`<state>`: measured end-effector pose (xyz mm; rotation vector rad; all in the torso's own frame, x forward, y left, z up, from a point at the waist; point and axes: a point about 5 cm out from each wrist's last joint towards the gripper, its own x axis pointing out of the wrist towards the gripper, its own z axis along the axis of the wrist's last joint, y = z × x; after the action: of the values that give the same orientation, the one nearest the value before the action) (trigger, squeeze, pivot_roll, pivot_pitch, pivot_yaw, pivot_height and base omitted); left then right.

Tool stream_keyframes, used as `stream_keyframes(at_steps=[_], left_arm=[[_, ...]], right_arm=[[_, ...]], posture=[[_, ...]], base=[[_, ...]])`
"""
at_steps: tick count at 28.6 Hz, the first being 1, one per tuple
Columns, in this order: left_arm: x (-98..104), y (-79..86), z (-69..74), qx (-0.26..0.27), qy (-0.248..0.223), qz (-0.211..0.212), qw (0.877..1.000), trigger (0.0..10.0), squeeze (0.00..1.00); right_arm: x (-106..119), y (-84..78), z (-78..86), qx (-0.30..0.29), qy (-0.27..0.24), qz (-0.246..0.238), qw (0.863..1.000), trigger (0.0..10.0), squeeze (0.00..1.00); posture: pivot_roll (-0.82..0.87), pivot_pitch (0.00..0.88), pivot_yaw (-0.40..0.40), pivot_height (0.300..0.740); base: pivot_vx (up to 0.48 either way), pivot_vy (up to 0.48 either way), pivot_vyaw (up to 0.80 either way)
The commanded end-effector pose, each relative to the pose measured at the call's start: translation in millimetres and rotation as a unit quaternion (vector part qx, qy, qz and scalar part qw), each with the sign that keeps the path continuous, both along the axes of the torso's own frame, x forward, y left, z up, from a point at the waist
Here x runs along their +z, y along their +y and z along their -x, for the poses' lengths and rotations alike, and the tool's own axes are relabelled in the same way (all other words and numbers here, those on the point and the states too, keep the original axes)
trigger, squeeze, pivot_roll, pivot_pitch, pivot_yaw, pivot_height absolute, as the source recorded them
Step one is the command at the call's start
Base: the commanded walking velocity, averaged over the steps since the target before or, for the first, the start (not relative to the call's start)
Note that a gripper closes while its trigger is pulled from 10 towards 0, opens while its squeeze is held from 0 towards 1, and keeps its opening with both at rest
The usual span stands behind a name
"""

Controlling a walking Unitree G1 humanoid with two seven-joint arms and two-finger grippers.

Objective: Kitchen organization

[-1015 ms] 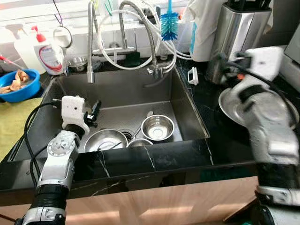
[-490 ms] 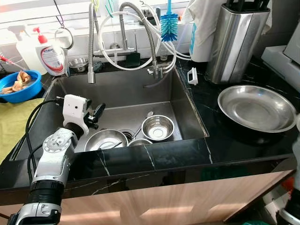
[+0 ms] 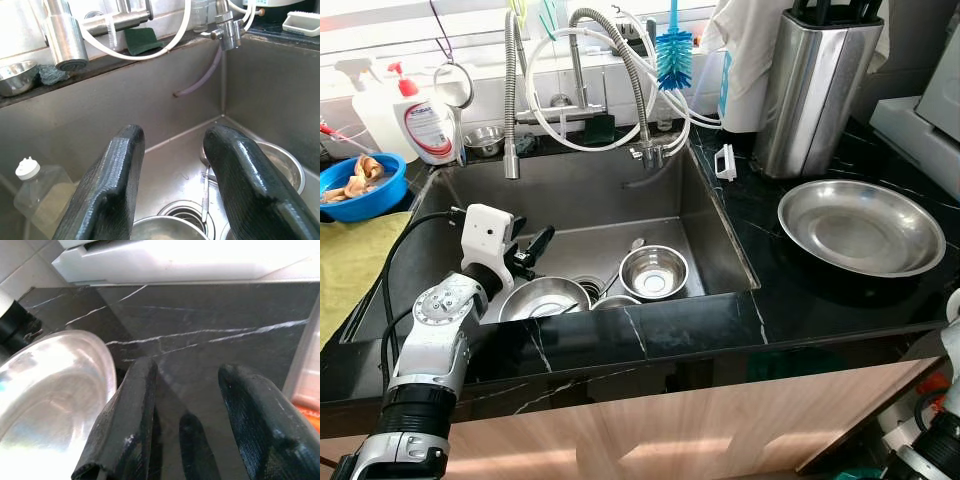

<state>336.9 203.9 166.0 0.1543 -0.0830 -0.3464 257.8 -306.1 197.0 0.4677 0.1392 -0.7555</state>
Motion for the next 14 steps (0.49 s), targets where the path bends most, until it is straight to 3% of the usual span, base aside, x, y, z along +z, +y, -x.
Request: stream_keyframes(at_steps=[1, 9, 14], left_arm=[[2.5, 3.8, 0.7, -0.002, 0.001, 0.001, 1.000, 10.0, 0.00], [2.5, 1.8, 0.9, -0.002, 0.000, 0.005, 1.000, 10.0, 0.00], [1.0, -0.4, 1.6, -0.005, 0.002, 0.007, 1.000, 10.0, 0.00]], right_arm=[[9.1, 4.7, -4.8, 0.024, -0.026, 0.001, 0.999, 10.0, 0.00], [14.6, 7.0, -9.8, 0.060, -0.035, 0.025, 0.997, 10.0, 0.00], [8.7, 1.4, -10.0, 0.068, -0.036, 0.009, 0.997, 10.0, 0.00]], posture=[[-0.08, 0.000, 0.057, 0.740], [-0.08, 0.000, 0.057, 0.740], [-0.09, 0.000, 0.058, 0.740]], base=[[0.000, 0.000, 0.00], [0.000, 0.000, 0.00], [0.000, 0.000, 0.00]])
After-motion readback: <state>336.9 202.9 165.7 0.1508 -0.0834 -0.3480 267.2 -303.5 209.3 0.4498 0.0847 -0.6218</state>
